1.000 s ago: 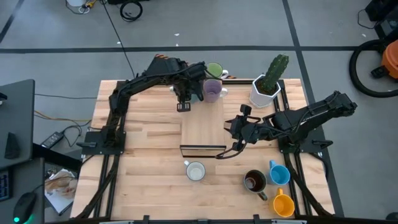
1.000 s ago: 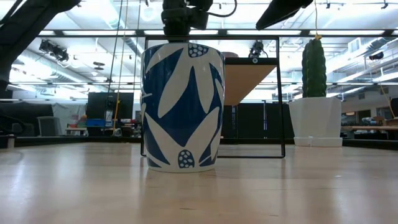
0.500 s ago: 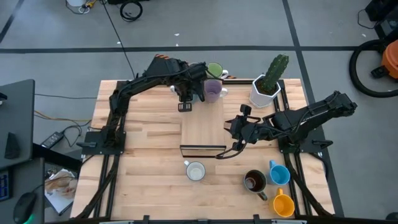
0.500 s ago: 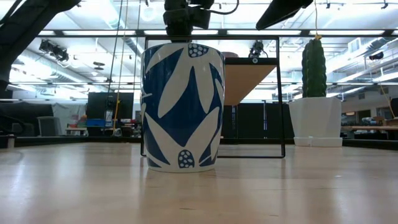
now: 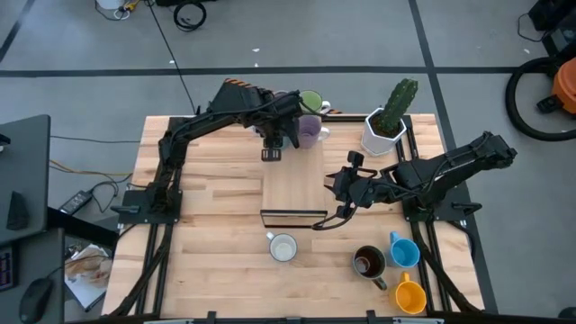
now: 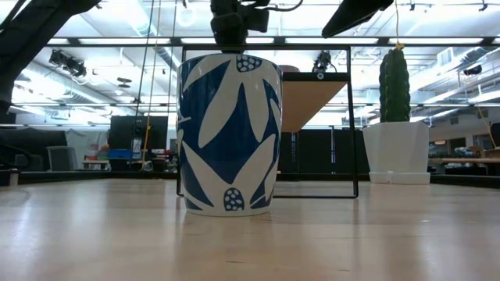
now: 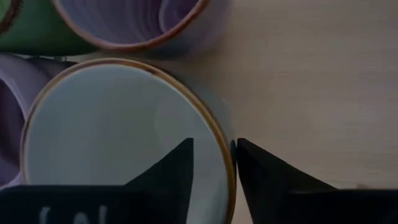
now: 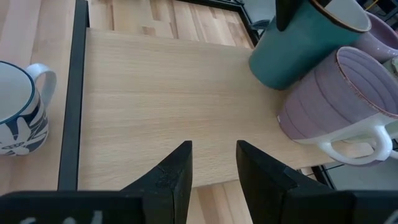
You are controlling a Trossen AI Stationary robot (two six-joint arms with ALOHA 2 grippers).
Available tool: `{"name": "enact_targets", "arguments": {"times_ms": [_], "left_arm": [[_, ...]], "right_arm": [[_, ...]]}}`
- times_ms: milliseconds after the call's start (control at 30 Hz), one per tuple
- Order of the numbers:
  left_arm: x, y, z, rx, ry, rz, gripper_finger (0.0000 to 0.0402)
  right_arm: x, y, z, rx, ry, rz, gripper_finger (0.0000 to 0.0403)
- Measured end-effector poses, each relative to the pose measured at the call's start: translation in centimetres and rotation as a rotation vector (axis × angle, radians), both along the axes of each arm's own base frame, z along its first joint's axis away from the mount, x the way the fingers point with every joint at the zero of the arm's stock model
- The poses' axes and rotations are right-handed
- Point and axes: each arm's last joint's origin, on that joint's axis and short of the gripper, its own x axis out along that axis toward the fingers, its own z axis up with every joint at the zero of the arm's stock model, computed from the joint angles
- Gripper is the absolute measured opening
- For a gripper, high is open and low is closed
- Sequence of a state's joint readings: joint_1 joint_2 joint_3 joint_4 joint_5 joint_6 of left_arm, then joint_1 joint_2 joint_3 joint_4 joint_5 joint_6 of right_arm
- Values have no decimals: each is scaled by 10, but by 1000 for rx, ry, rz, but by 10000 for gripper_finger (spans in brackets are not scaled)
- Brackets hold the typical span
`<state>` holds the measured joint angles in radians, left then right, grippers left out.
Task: Place coffee mugs
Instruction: Put the blue-green mug on the shelf
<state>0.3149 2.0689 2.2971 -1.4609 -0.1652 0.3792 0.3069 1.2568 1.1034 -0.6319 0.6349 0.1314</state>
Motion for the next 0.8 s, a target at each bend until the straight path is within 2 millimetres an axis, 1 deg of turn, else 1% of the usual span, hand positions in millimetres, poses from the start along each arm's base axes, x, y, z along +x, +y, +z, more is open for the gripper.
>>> {"name": "enact_targets", "arguments": {"times_ms": [100, 233, 800], "left_arm": [[0, 0, 0, 5, 2, 1, 145], [1, 1, 0, 17, -3, -16, 157], [7, 3, 3, 69, -48, -83, 157]], "right_arm": [[0, 0, 0, 0, 0, 0, 130], [0, 0, 0, 0, 0, 0, 130], [-1, 0, -1, -1, 12, -2, 130]]}}
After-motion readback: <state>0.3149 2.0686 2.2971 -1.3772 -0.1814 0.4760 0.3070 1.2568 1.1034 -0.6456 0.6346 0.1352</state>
